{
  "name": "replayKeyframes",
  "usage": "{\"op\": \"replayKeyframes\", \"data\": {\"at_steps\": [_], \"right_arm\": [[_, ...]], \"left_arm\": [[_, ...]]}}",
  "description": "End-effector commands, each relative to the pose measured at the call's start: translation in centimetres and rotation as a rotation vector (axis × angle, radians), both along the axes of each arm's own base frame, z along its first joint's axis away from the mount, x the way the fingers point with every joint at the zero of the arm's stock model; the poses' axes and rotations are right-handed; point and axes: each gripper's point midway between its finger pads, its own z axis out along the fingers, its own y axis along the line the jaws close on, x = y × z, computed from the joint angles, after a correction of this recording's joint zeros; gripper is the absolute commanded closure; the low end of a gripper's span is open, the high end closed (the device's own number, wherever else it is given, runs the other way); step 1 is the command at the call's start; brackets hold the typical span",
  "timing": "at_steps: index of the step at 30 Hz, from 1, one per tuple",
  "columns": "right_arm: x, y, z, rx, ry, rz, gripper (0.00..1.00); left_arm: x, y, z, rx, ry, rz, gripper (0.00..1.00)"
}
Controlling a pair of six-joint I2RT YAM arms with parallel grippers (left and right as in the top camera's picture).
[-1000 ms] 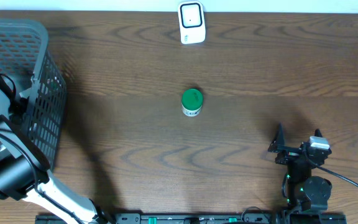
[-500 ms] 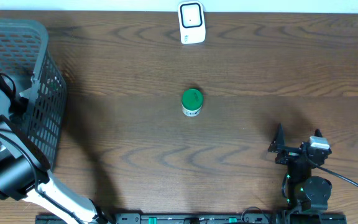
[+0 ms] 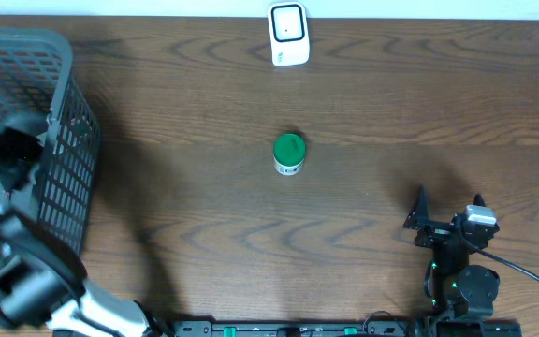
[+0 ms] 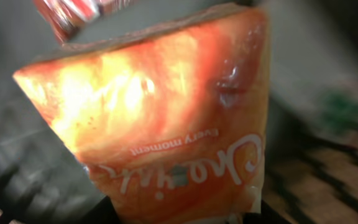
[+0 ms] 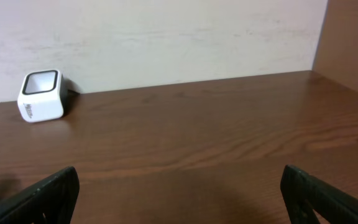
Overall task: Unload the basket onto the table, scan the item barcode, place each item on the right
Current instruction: 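Reach the left gripper into the basket and grasp the orange snack bag, then carry the orange snack bag with the left gripper to the scanner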
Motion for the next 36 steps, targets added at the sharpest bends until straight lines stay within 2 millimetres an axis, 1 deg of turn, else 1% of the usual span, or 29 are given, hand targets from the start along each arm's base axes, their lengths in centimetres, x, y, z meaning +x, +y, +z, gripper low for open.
{"op": "replayKeyframes", "data": {"at_steps": [1, 2, 4, 6, 7, 8, 10, 12, 14, 17, 21, 24, 27, 29, 30, 33, 34, 35, 36], "right_arm": [[0.0, 0.2, 0.0, -0.012, 0.001, 0.008, 0.01], [0.0, 0.2, 0.0, -0.012, 0.001, 0.008, 0.01], [0.0, 0.2, 0.0, -0.012, 0.001, 0.008, 0.01], [0.0, 0.2, 0.0, -0.012, 0.001, 0.008, 0.01], [0.0, 0.2, 0.0, -0.012, 0.001, 0.008, 0.01], [0.0, 0.2, 0.0, -0.012, 0.001, 0.008, 0.01], [0.0, 0.2, 0.0, -0.012, 0.001, 0.008, 0.01], [0.0, 0.2, 0.0, -0.012, 0.001, 0.008, 0.01], [0.0, 0.2, 0.0, -0.012, 0.001, 0.008, 0.01], [0.0, 0.2, 0.0, -0.012, 0.001, 0.008, 0.01], [0.0, 0.2, 0.0, -0.012, 0.001, 0.008, 0.01], [0.0, 0.2, 0.0, -0.012, 0.001, 0.008, 0.01], [0.0, 0.2, 0.0, -0.012, 0.001, 0.008, 0.01], [0.0, 0.2, 0.0, -0.012, 0.001, 0.008, 0.01], [0.0, 0.2, 0.0, -0.012, 0.001, 0.008, 0.01], [0.0, 0.2, 0.0, -0.012, 0.001, 0.008, 0.01], [0.0, 0.2, 0.0, -0.012, 0.001, 0.008, 0.01], [0.0, 0.2, 0.0, -0.012, 0.001, 0.008, 0.01], [0.0, 0.2, 0.0, -0.012, 0.0, 0.008, 0.01]], "left_arm": [[0.6, -1.2, 9.4, 0.089, -0.247, -0.027, 0.59], [0.7, -2.1, 11.5, 0.091, -0.319, -0.045, 0.58], [0.8, -4.6, 15.5, 0.074, -0.473, -0.103, 0.58], [0.6, -7.8, 19.0, 0.047, -0.604, -0.18, 0.58], [0.3, -9.5, 20.4, 0.037, -0.653, -0.223, 0.58], [0.0, -11.1, 21.3, 0.026, -0.684, -0.26, 0.57], [-0.7, -14.8, 22.9, 0.003, -0.725, -0.351, 0.57], [-1.2, -18.7, 23.6, -0.006, -0.746, -0.489, 0.57], [-1.5, -22.7, 23.7, -0.022, -0.752, -0.643, 0.57], [-1.8, -28.4, 22.5, -0.068, -0.717, -0.842, 0.57], [-1.9, -34.6, 19.7, -0.079, -0.625, -1.055, 0.57], [-1.9, -39.6, 17.7, -0.077, -0.576, -1.25, 0.57], [-2.3, -44.5, 15.0, -0.075, -0.516, -1.46, 0.57], [-2.7, -47.0, 12.6, -0.064, -0.454, -1.567, 0.57], [-2.8, -47.9, 11.5, -0.058, -0.422, -1.61, 0.57], [-3.6, -50.7, 7.3, -0.024, -0.304, -1.776, 0.57], [-4.1, -51.9, 5.4, -0.021, -0.255, -1.857, 0.57], [-4.4, -52.4, 4.5, -0.02, -0.232, -1.896, 0.57], [-4.8, -53.1, 3.1, -0.02, -0.196, -1.948, 0.57]]}}
